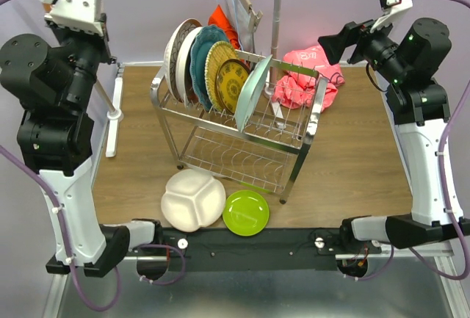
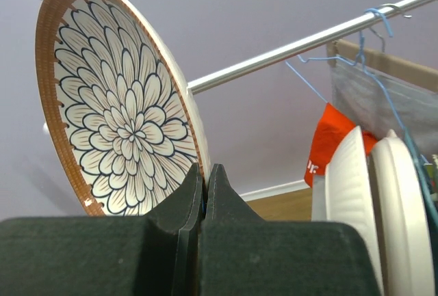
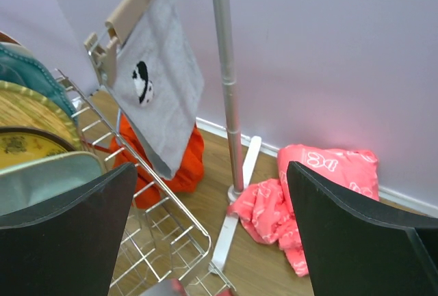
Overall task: Load the plates into the dish rack
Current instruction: Pass the plate from the left arm to the right
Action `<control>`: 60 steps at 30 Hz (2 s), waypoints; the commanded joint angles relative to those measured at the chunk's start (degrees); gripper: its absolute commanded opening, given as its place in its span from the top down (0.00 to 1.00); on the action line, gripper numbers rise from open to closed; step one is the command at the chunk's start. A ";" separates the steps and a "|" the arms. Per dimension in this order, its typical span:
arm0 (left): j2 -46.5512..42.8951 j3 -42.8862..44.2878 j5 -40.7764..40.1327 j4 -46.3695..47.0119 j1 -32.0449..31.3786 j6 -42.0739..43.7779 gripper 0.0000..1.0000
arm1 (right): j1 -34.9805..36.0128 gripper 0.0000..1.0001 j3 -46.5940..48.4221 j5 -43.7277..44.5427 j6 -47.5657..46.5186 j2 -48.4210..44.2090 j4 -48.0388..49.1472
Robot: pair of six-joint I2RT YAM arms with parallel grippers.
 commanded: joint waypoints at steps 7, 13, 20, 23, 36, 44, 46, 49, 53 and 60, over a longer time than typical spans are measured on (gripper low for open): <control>4.98 5.31 -25.09 10.32 -27.36 19.82 1.00 | 0.21 0.00 5.57 -4.81 5.49 3.00 0.35; 5.95 3.13 -33.63 13.64 -39.06 25.82 1.00 | 0.21 0.00 6.97 -5.43 7.33 3.35 0.35; 7.70 0.84 -42.24 16.64 -50.49 35.48 1.00 | 0.04 0.00 13.47 -8.59 17.94 6.60 1.67; 7.79 -0.22 -45.15 18.93 -54.17 39.61 1.00 | -0.14 0.00 16.72 -11.75 23.92 8.71 3.42; 12.26 -4.27 -55.69 24.82 -66.84 51.39 1.00 | -0.32 0.03 28.33 -27.93 47.68 18.74 16.52; 16.93 -1.01 -57.37 26.58 -69.75 58.60 1.00 | -0.32 0.03 23.95 -29.52 42.50 14.53 16.53; 17.37 -1.54 -57.28 27.80 -69.66 59.83 1.00 | -0.32 0.03 23.15 -29.17 40.48 13.47 16.35; 17.81 -2.24 -57.98 29.21 -69.75 61.24 1.00 | -0.32 0.03 23.32 -28.11 37.49 11.97 15.12; 18.25 -4.26 -58.60 31.23 -70.10 63.17 1.00 | -0.32 0.03 24.73 -27.23 36.87 11.88 14.42; 19.65 -6.90 -59.74 33.70 -70.27 65.72 1.00 | -0.32 0.03 27.37 -28.37 38.54 13.90 13.89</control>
